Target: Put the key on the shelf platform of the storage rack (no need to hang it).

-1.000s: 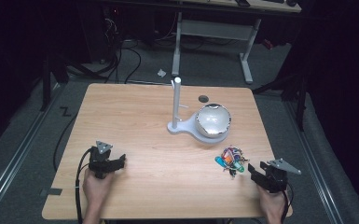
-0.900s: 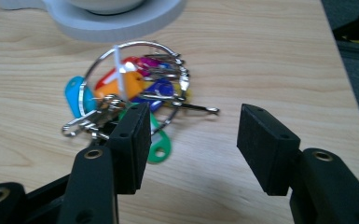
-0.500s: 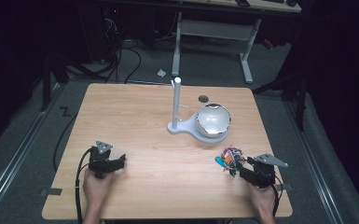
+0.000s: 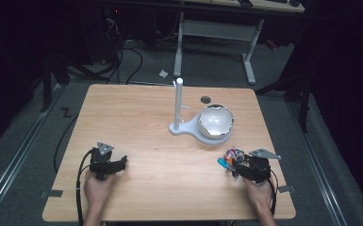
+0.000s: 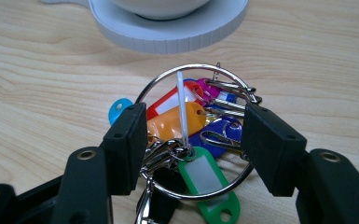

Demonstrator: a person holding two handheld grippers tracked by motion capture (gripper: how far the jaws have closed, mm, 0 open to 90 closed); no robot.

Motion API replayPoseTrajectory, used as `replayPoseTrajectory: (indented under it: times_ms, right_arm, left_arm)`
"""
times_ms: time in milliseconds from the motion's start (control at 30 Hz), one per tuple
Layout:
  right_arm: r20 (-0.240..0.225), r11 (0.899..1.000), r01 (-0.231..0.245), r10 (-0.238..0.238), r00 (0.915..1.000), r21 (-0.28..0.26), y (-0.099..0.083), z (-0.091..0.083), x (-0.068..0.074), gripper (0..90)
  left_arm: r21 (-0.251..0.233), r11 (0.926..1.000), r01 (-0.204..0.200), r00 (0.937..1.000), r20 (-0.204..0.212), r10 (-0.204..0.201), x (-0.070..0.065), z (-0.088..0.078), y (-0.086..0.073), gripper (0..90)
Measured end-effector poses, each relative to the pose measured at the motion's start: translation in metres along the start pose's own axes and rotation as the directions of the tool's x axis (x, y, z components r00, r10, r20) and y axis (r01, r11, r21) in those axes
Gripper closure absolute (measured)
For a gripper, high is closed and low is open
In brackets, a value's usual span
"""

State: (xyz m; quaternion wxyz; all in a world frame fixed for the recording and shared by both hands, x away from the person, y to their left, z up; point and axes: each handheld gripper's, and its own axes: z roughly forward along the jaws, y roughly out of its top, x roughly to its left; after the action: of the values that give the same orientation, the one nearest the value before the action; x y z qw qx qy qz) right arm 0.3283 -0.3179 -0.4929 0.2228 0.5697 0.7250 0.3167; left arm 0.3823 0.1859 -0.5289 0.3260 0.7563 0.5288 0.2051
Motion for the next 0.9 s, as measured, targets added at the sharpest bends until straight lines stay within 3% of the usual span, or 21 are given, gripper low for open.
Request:
replayPoseTrajectory:
  times_ms: [233, 467, 700, 900]
  right_arm:
    - [0.016, 1.0, 0.021, -0.021, 0.9997, 0.021, 0.008, 0.01, 0.003, 39.0]
    - [0.033, 0.998, 0.009, -0.011, 0.9994, 0.06, 0.01, 0.023, 0.002, 39.0]
    - [0.041, 0.998, -0.009, 0.007, 0.9991, 0.057, 0.011, 0.028, 0.001, 36.9]
    - [0.056, 0.998, 0.006, -0.01, 0.9984, 0.07, 0.014, 0.033, 0.003, 34.9]
  left_arm:
    - [0.0, 1.0, 0.0, 1.0, 0.0, 0.0, 0.0, 0.0, 0.0, 23.1]
    - [0.0, 1.0, 0.001, 1.0, 0.001, -0.001, 0.0, 0.0, 0.0, 23.1]
    - [0.0, 1.0, 0.0, 1.0, 0.0, 0.0, 0.0, 0.0, 0.0, 23.0]
    - [0.0, 1.0, 0.0, 1.0, 0.0, 0.0, 0.0, 0.0, 0.0, 23.0]
